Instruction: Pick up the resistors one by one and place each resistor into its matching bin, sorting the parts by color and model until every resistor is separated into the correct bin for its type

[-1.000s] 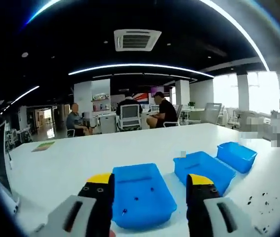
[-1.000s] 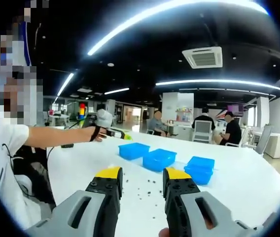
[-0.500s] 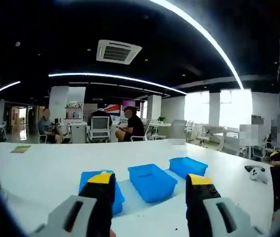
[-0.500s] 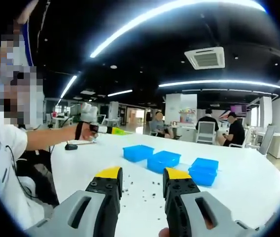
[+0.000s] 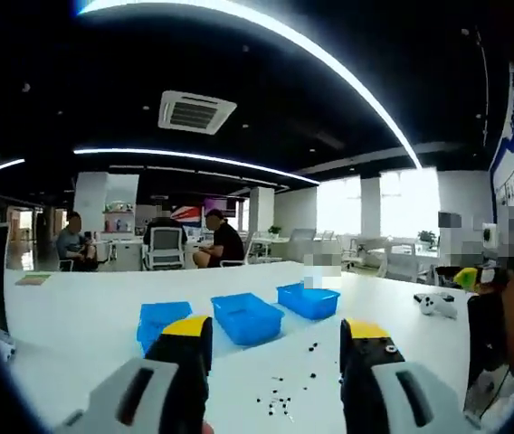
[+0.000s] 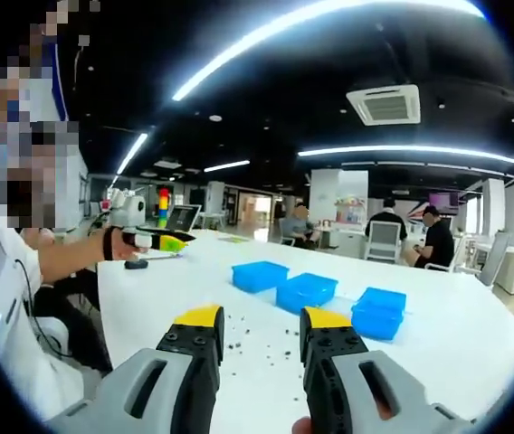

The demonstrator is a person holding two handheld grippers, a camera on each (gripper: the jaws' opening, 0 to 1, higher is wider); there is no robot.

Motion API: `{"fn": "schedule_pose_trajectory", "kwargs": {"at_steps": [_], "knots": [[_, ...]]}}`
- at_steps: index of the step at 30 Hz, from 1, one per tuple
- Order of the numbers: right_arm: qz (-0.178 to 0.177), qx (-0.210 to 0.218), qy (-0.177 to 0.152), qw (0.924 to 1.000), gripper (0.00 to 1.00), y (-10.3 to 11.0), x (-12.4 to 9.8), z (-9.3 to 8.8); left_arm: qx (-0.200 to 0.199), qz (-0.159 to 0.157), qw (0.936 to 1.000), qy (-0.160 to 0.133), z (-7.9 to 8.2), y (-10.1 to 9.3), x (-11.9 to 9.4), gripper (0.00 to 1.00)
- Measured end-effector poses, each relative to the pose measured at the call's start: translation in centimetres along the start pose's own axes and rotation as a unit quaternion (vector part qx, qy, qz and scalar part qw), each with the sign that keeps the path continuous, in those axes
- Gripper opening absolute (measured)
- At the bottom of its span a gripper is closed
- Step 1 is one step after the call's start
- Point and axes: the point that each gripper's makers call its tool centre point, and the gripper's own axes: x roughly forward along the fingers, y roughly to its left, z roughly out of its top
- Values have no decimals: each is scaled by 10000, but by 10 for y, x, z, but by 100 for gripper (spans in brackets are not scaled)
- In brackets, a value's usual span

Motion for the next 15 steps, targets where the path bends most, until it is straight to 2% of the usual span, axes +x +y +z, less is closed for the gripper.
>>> {"fn": "schedule_pose_trajectory", "kwargs": {"at_steps": [6,15], "knots": [[-25,8,23,10000,35,-3,-1,-2,-140,-123,9998,17,-12,-14,-14,58],[-53,-2,17,10000,35,-5,-3,-1,-204,-169,9996,64,-5,-16,-7,54]]}}
